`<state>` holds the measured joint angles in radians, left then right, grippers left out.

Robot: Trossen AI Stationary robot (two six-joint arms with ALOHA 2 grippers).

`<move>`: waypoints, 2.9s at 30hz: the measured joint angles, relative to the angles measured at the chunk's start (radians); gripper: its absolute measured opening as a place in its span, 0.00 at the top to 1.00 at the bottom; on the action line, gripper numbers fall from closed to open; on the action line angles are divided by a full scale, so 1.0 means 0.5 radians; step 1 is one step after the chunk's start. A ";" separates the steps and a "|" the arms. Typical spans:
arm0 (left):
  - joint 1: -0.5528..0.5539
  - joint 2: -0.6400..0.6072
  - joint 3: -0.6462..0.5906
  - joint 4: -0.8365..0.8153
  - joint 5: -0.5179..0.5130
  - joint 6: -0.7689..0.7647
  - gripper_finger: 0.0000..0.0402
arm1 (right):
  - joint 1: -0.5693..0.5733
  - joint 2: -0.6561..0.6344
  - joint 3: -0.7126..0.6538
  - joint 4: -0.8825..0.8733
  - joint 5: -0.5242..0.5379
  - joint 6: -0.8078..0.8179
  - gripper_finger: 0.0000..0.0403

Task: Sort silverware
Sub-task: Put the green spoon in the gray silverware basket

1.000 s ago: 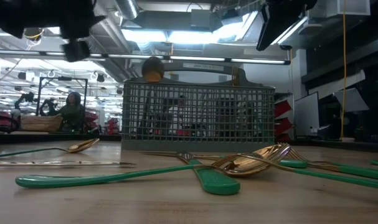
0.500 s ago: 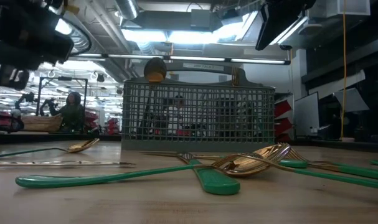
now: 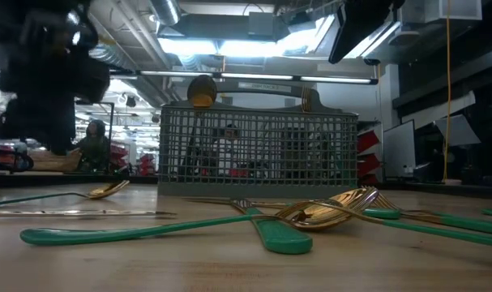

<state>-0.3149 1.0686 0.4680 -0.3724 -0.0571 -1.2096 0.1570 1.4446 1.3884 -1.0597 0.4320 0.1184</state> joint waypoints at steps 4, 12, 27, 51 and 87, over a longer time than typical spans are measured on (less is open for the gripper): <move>0.001 0.209 0.071 -0.114 -0.075 0.089 0.68 | 0.001 -0.071 0.026 -0.183 -0.074 0.254 0.72; 0.002 0.435 0.181 -0.115 -0.205 0.260 0.68 | 0.074 -0.194 -0.013 -0.470 -0.567 1.119 0.72; 0.002 0.498 0.190 -0.122 -0.209 0.327 0.68 | 0.666 -0.161 -0.765 0.047 -0.881 2.387 0.72; 0.002 0.498 0.190 -0.114 -0.210 0.324 0.68 | 1.001 0.108 -1.173 0.812 -1.020 2.747 0.72; -0.003 0.363 0.190 0.627 -0.154 0.709 0.68 | 0.881 0.363 -0.621 0.298 -0.787 2.016 0.98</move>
<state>-0.3164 1.2499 0.5629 -0.0587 -0.1340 -0.8550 0.5973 1.6260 1.0776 -0.9107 0.0384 1.1264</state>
